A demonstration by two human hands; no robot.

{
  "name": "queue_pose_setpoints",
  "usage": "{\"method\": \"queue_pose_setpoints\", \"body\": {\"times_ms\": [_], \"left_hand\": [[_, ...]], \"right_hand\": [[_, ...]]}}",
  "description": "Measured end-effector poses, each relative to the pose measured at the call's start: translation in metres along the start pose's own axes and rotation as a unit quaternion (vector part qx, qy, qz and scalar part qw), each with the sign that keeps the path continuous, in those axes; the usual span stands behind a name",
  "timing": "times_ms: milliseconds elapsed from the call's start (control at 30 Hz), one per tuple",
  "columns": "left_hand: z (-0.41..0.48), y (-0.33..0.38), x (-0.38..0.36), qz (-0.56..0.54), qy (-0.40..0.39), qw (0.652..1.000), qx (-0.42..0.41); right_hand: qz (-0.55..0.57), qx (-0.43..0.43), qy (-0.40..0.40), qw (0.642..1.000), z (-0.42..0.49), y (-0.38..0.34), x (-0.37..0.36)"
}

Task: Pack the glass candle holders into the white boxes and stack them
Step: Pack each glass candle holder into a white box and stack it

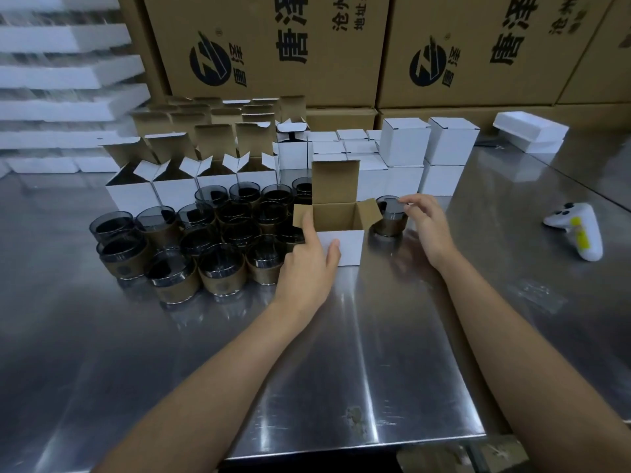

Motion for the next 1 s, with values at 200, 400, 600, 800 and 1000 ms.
{"method": "queue_pose_setpoints", "body": {"times_ms": [200, 400, 600, 800, 1000], "left_hand": [[0.000, -0.003, -0.007, 0.000, -0.014, 1.000, 0.006], [0.002, -0.004, -0.010, 0.008, -0.009, 1.000, 0.002], [0.001, -0.006, -0.012, -0.015, -0.008, 1.000, 0.001], [0.001, -0.005, -0.017, -0.026, -0.020, 0.999, -0.006], [0.001, -0.004, -0.017, -0.006, -0.011, 1.000, -0.023]], "right_hand": [[-0.030, 0.047, -0.026, 0.998, -0.005, -0.006, -0.009], [-0.075, 0.050, -0.026, 0.996, -0.003, 0.000, -0.013], [0.109, -0.060, 0.039, 0.991, 0.004, -0.005, 0.007], [0.177, 0.027, 0.013, 0.984, -0.006, -0.063, 0.009], [0.148, 0.158, -0.046, 0.975, -0.035, -0.109, -0.010]]}}
Point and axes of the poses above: each hand's wrist, its own z-axis towards the middle knuckle, its own x-axis out of the back of the hand, y = z × x, the point moved 10 cm from there along z, towards the middle knuckle, and after that the axes turned 15 degrees about y, right-handed, at the moved point
